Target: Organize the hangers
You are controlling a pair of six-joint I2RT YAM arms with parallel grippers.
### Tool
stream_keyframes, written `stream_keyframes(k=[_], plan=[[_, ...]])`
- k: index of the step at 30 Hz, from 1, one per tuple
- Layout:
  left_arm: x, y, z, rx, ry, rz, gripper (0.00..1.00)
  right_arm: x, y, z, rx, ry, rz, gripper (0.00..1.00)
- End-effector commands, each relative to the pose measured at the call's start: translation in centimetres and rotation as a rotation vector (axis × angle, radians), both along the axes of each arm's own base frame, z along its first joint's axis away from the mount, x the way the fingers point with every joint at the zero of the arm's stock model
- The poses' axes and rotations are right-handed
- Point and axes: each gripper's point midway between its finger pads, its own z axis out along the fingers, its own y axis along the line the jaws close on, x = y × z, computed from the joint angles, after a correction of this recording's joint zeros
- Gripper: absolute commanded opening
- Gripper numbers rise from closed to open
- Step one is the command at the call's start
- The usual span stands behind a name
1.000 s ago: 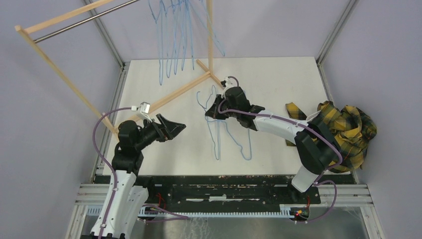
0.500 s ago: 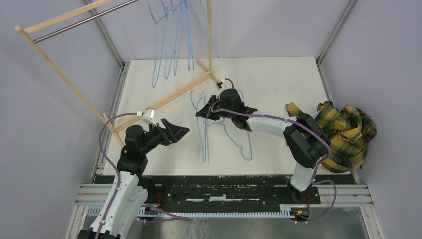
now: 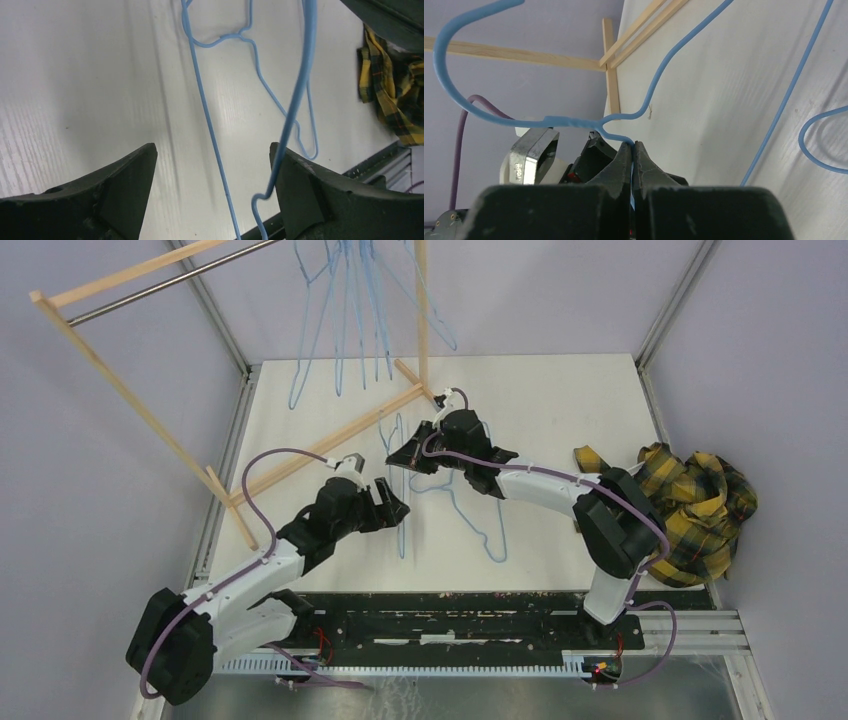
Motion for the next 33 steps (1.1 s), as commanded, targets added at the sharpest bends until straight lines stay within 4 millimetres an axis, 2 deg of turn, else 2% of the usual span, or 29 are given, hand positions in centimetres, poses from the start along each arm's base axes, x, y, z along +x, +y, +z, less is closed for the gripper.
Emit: stream_keyframes(k=[1, 4, 5, 6, 11, 13, 16, 19, 22, 23, 24, 25, 27, 29, 33], plan=[[3.1, -0.3, 2.0, 0.057, -0.13, 0.073, 0.88, -1.1, 0.7, 5.9, 0.115, -0.065, 0.045, 0.01], [3.4, -0.6, 1.0, 0.078, -0.12, 0.087, 0.79, -1.8, 0.8, 6.1, 0.114, -0.049, 0.06, 0.01], [3.5, -0.7, 0.9, 0.081, -0.121, 0.092, 0.7, -2.1, 0.8, 6.1, 0.115, -0.045, 0.063, 0.01], [3.6, -0.7, 0.8, 0.088, -0.122, 0.099, 0.55, -2.4, 0.9, 5.9, 0.113, -0.039, 0.067, 0.01], [3.9, -0.2, 0.9, 0.135, -0.142, 0.14, 0.06, -3.5, 1.4, 5.0, 0.129, -0.001, 0.1, 0.01], [3.8, 0.4, 0.5, 0.168, -0.134, 0.161, 0.03, -3.7, 1.3, 4.7, 0.126, 0.004, 0.104, 0.01], [3.4, 2.5, -0.2, 0.262, -0.099, 0.24, 0.03, -4.1, 0.8, 3.9, 0.083, 0.008, 0.109, 0.04], [2.8, 5.6, 0.0, 0.358, -0.083, 0.356, 0.03, -4.3, -0.8, 2.8, -0.01, -0.004, 0.093, 0.26], [1.9, 9.3, 0.6, 0.476, -0.072, 0.479, 0.03, -4.3, -3.5, 2.1, -0.148, -0.049, 0.052, 0.56], [1.5, 10.5, 0.9, 0.517, -0.07, 0.513, 0.03, -4.2, -4.7, 1.9, -0.209, -0.076, 0.031, 0.72], [1.1, 11.6, 1.1, 0.562, -0.064, 0.54, 0.03, -4.1, -5.9, 1.7, -0.265, -0.1, 0.007, 0.84], [0.8, 12.4, 1.4, 0.595, -0.062, 0.562, 0.03, -4.1, -7.1, 1.8, -0.319, -0.136, -0.008, 0.9], [0.2, 13.9, 2.1, 0.65, -0.062, 0.601, 0.03, -3.9, -9.4, 2.0, -0.396, -0.181, -0.054, 0.96], [-0.4, 15.4, 3.0, 0.687, -0.062, 0.672, 0.03, -4.0, -11.4, 2.6, -0.449, -0.217, -0.082, 0.98], [-0.1, 15.7, 4.6, 0.707, -0.076, 0.687, 0.03, -4.2, -14.2, 2.8, -0.516, -0.243, -0.112, 1.0]])
